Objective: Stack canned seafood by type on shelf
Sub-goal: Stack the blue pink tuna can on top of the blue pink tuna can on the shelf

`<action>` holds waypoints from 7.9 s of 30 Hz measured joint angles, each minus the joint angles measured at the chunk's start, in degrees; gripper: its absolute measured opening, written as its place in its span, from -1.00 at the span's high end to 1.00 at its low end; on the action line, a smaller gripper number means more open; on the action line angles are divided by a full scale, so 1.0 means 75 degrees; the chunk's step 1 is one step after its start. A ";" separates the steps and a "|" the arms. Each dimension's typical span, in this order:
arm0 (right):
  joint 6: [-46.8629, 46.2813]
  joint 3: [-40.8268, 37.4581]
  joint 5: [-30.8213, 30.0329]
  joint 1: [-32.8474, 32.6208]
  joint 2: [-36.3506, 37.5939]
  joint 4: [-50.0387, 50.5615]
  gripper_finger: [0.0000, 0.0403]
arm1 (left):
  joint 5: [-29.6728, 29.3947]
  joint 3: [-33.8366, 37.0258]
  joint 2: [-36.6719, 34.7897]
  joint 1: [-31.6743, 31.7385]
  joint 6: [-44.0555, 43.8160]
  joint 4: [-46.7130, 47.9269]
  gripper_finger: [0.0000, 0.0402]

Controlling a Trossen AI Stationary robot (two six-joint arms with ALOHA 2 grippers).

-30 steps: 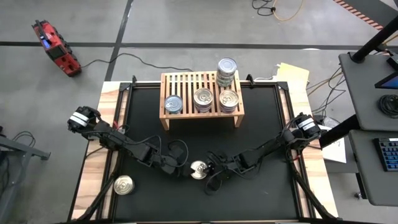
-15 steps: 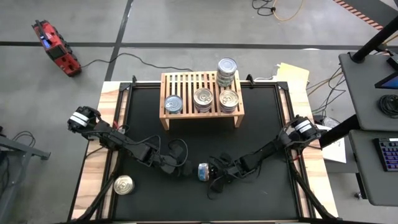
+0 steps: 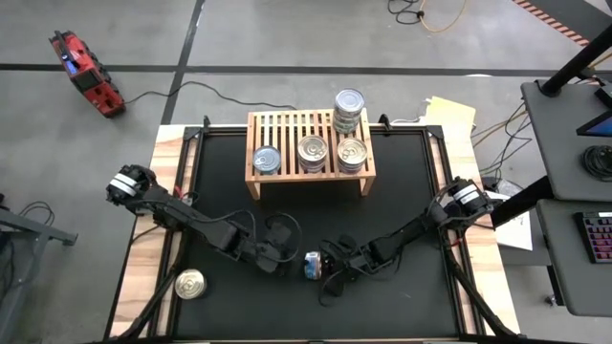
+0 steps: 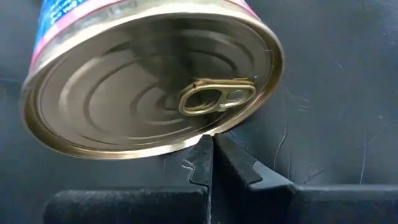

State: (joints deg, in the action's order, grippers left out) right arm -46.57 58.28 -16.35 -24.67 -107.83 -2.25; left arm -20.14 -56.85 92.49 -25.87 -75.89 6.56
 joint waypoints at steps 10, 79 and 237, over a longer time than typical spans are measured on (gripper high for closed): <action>-0.0017 0.0006 -0.0013 0.0003 0.0006 -0.0090 0.95 | 0.0028 -0.1936 0.1608 -0.0064 -0.0578 0.1624 -0.52; 0.0754 -0.0038 0.0179 -0.0178 0.2677 0.3114 0.95 | -0.1698 -0.4029 0.1109 0.0104 0.0902 0.4663 0.09; 0.9766 0.4989 -0.1822 0.4097 0.3477 0.8560 0.14 | 0.0956 -0.4046 -0.3264 0.3678 1.0447 0.3729 0.16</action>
State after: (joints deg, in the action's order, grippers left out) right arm 26.68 95.70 -30.02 6.07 -81.76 61.94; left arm -12.97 -87.20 68.01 1.72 2.46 34.52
